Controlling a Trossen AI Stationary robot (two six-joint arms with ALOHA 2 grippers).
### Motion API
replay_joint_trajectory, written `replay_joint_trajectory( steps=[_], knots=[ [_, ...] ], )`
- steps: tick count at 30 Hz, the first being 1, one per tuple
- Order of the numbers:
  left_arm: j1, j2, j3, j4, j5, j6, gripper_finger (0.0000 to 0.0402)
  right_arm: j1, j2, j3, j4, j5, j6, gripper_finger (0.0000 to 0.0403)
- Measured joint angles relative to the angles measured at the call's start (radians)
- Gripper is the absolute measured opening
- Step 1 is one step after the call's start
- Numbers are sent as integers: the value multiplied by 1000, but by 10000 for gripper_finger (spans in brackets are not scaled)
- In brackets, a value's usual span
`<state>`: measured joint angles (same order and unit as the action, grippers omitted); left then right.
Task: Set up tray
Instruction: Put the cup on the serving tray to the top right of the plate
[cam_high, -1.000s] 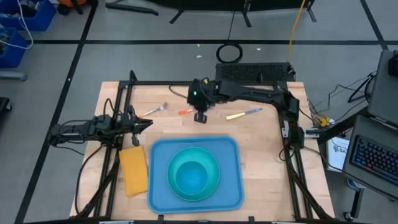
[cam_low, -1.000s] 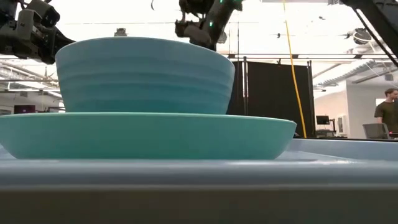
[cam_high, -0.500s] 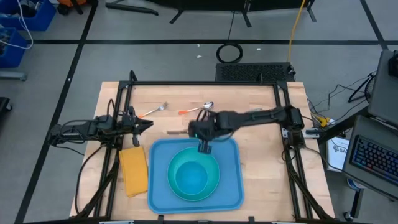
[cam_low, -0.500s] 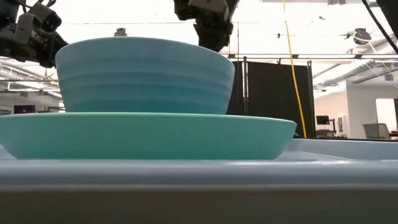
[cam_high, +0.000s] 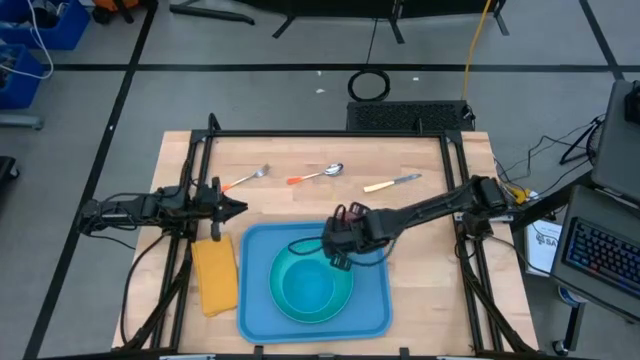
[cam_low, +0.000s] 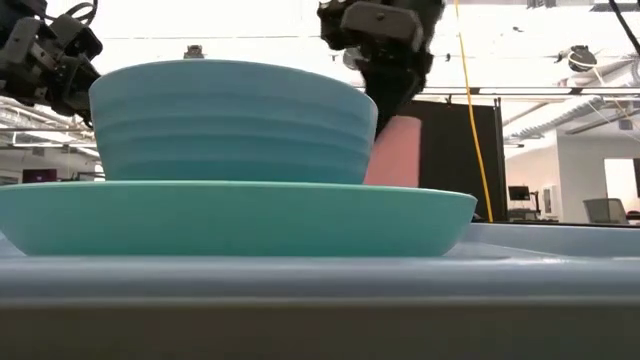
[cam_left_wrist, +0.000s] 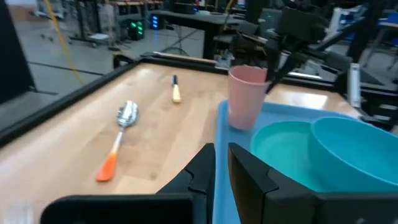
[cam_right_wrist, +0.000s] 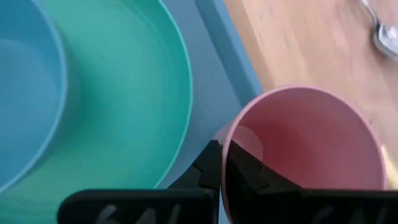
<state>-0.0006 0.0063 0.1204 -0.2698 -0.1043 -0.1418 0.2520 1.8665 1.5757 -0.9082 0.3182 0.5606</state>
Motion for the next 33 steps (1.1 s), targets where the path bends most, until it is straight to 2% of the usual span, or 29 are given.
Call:
replay_joint_trajectory(
  steps=[6, 15, 33],
  knots=[
    [0, 0, 0, -5, 35, -21, 47, 43, -128, -192, 116, -4, 136, 0],
    [0, 0, 0, -4, 29, -51, 47, 57, -255, -404, 257, 0, 226, 0],
    [0, 0, 0, -16, 26, -50, 47, 75, -287, -424, 270, -33, 202, 0]
  ],
)
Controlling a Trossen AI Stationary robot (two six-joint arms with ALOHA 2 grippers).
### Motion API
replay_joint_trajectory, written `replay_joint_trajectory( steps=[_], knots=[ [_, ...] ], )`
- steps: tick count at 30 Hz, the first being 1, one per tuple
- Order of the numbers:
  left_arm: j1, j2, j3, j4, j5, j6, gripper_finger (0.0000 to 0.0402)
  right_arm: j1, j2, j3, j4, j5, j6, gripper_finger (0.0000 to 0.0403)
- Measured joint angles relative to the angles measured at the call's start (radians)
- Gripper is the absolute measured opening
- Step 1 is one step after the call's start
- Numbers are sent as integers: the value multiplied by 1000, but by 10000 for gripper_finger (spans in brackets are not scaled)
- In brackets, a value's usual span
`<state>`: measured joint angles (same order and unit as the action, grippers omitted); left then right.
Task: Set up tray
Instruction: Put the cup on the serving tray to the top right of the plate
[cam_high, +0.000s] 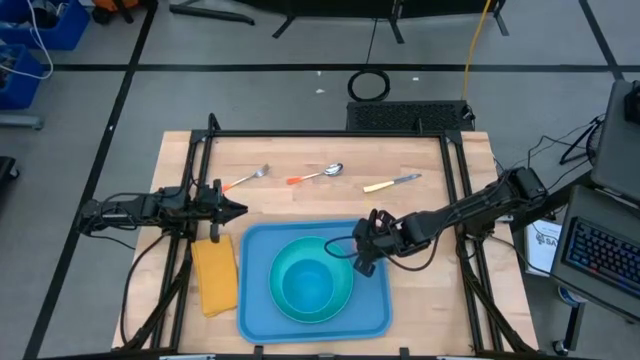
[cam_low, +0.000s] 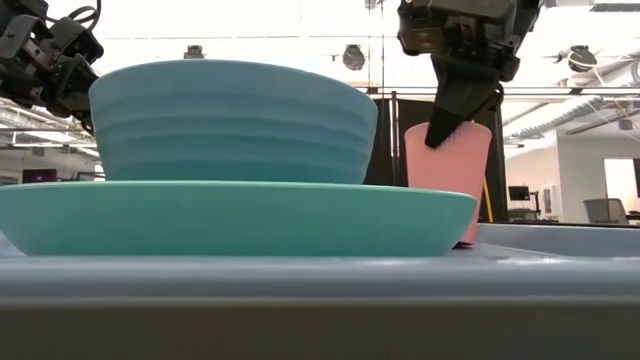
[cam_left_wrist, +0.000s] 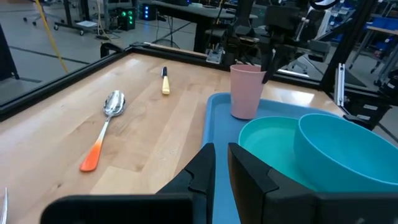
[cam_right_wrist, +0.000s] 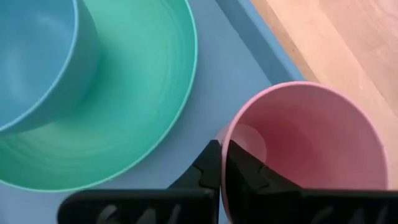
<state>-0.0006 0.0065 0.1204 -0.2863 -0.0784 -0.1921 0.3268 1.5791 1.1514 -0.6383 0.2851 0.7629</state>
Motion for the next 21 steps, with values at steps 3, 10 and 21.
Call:
replay_joint_trajectory(
  steps=[3, 10, 21],
  knots=[
    [0, 0, 0, 0, -1, 1, 47, 1, 0, 0, -1, -1, -20, 0],
    [0, 0, 0, 0, -1, 1, 47, 1, 3, 0, -14, -3, -46, 0],
    [0, 0, 0, -1, -1, 1, 47, 2, 21, 1, -13, -23, -99, 0]
  ],
)
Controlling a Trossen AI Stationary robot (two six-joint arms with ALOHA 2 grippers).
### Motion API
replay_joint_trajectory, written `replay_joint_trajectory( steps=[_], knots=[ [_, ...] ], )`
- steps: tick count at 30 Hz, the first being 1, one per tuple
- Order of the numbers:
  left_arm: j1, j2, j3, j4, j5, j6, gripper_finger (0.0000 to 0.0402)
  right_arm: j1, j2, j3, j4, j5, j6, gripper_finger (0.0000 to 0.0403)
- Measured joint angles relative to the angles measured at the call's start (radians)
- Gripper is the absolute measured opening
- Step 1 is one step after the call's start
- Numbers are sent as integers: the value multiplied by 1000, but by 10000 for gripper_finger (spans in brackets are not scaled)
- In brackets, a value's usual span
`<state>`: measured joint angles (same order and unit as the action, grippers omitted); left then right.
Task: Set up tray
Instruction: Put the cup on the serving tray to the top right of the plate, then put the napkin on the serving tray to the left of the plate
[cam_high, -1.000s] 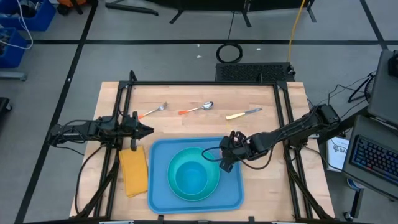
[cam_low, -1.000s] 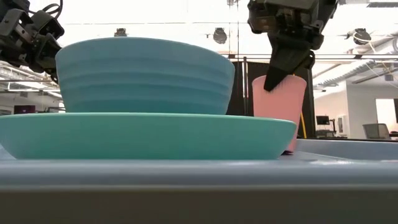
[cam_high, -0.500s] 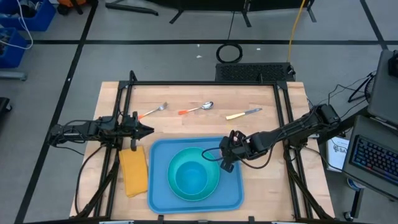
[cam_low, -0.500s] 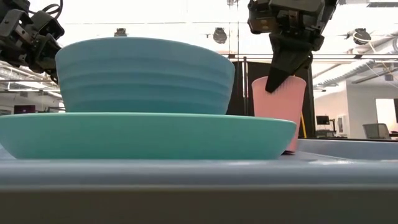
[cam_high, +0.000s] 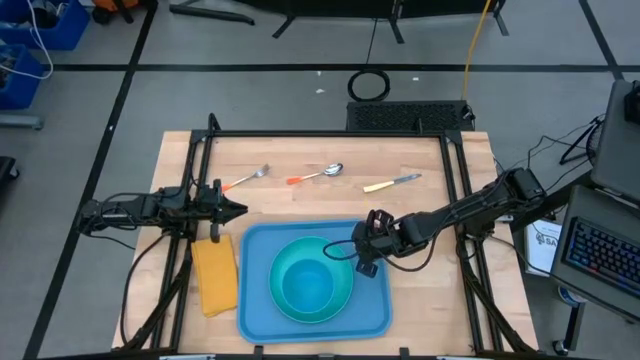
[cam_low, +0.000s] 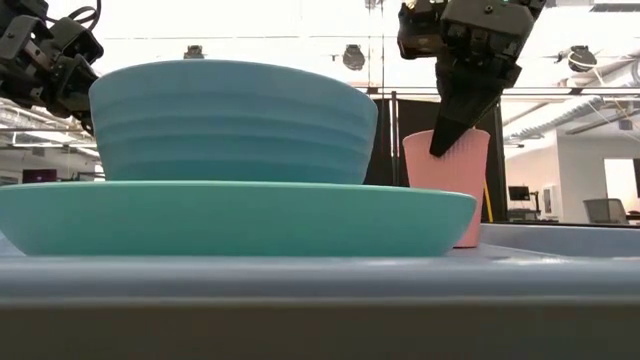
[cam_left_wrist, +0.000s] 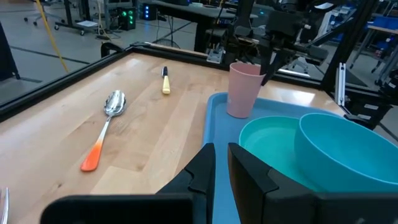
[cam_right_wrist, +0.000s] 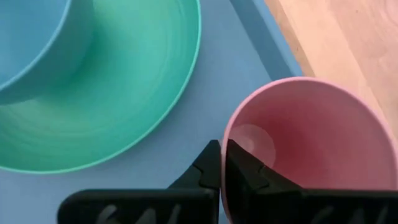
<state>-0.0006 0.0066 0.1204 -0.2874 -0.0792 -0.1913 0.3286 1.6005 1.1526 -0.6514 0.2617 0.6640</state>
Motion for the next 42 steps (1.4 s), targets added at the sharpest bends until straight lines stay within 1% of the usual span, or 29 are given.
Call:
replay_joint_trajectory(
  steps=[3, 8, 12, 17, 28, 32, 42],
  knots=[
    [0, 0, 0, -1, 0, 0, 47, 0, 0, 0, 7, -18, -1, 3],
    [0, 0, 0, -1, 0, 0, 47, 0, 1, -1, 35, -61, 7, 20],
    [0, 0, 0, -1, 1, 0, 47, 0, 2, -2, 37, -60, 8, 39],
    [0, 0, 0, -1, 1, 0, 47, 0, 3, -2, 38, -32, 8, 65],
    [0, 0, 0, -1, 1, 0, 47, 0, 2, -2, 52, -23, 3, 115],
    [0, 0, 0, -1, 1, 0, 47, 0, 2, -2, 51, -22, 2, 122],
    [0, 0, 0, -1, 1, 0, 47, 0, 1, -2, 50, -20, 1, 123]
  ],
)
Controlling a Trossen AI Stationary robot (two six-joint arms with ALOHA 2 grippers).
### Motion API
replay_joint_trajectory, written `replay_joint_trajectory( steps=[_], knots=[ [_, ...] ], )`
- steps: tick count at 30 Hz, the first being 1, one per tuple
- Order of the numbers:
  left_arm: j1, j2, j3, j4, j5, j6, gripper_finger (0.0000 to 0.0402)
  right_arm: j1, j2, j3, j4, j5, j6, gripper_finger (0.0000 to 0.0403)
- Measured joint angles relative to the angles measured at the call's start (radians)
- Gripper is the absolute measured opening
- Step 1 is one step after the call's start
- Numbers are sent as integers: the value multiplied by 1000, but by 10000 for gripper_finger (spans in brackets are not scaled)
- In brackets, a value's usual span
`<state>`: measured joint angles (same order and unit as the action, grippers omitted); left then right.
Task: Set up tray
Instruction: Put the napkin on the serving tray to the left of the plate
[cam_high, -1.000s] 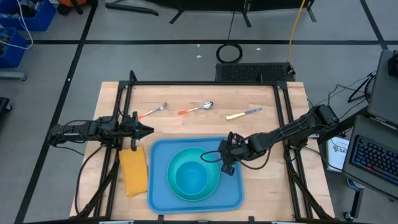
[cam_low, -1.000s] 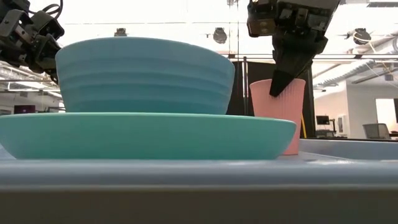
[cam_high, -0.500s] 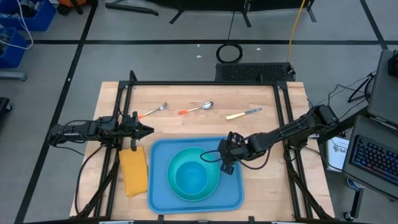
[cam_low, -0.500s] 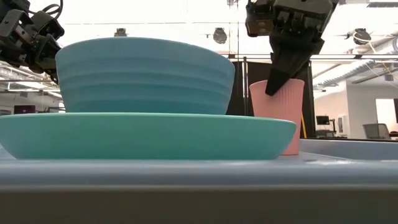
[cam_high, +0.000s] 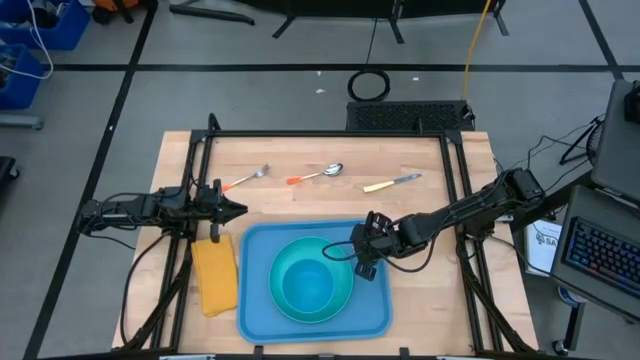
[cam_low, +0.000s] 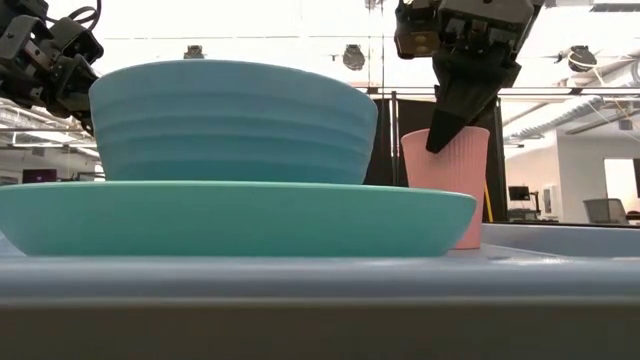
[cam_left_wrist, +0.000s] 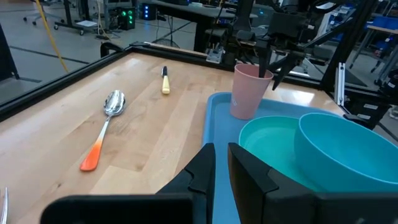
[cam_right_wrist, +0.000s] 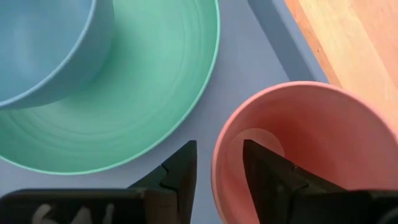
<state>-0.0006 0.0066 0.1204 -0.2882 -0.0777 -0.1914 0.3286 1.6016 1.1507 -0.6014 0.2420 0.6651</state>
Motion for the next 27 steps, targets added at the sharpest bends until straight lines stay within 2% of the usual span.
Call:
replay_joint_trajectory(
  steps=[17, 23, 27],
  knots=[
    [0, 0, 0, 0, 2, 0, 47, -2, -70, 0, 11, 0, -11, 124],
    [0, 0, 0, 0, 2, -2, 47, -22, -112, 0, 87, 29, -85, 124],
    [0, 0, 0, 3, 1, -34, 47, -35, -129, 1, 149, 87, -160, 124]
  ],
)
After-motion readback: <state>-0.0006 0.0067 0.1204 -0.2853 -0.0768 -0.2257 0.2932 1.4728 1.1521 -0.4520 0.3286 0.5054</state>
